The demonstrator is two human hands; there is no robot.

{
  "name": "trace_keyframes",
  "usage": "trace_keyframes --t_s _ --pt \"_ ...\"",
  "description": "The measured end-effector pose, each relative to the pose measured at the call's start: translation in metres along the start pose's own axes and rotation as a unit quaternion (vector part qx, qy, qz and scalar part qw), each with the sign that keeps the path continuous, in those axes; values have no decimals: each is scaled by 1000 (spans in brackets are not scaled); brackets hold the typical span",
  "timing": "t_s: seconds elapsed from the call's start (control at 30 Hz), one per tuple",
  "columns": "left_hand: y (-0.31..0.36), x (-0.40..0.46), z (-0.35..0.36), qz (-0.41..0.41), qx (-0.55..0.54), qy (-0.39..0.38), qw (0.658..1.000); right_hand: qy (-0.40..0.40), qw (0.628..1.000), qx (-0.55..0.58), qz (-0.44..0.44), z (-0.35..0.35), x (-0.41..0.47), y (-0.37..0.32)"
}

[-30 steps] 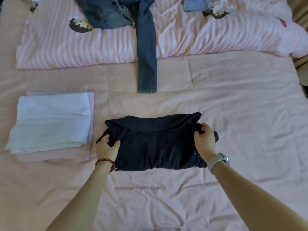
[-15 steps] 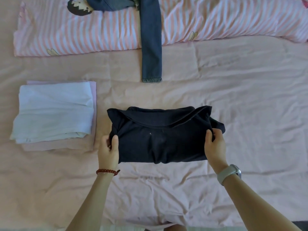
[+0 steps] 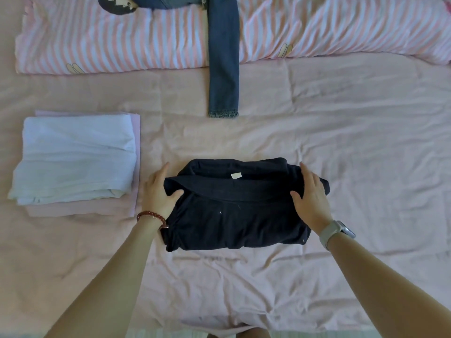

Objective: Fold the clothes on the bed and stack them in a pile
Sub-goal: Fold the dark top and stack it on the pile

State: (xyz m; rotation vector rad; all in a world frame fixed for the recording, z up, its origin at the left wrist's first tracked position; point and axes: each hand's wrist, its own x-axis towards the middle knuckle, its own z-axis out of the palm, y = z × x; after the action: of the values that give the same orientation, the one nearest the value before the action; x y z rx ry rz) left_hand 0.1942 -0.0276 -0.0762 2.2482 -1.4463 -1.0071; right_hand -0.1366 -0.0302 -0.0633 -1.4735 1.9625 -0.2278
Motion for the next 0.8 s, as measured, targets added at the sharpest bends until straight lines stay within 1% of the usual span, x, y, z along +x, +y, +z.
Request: trace_keyframes --t_s 0.03,0.07,0.13,0.2,0.27,0.33,0.4,0.5,0.57,0.63,0.73,0.8 --pt "0 3 -1 27 3 -6 1000 -22 998 -59 -15 -2 5 1" --pt "0 6 -4 58 10 6 998 -39 993 -105 -26 -4 9 4" --pt "0 8 -11 107 16 31 994 -47 989 -136 -38 -8 14 11" --pt "-1 6 -18 122 -11 14 992 -39 991 -115 -58 -13 13 19" --pt "1 -4 -25 93 -66 -36 993 -39 992 -89 -85 -17 8 27" --pt "3 -16 -29 71 -100 -63 990 -35 994 -59 -89 -19 -1 33" --pt "6 -25 -32 74 -117 -67 988 -19 995 -22 -96 -19 -12 34" --pt "13 -33 -36 83 -139 -44 986 32 991 43 -119 -24 -29 28" --pt "14 -34 -39 77 -158 -25 984 63 983 143 -95 -29 -38 21" --pt "16 -26 -38 58 -165 -8 985 91 969 225 -43 -33 -35 13" --pt "17 -3 -29 -9 -174 21 984 128 966 224 16 -28 -6 -3" --pt "17 13 -18 -67 -190 42 979 140 964 220 49 -20 18 -13"
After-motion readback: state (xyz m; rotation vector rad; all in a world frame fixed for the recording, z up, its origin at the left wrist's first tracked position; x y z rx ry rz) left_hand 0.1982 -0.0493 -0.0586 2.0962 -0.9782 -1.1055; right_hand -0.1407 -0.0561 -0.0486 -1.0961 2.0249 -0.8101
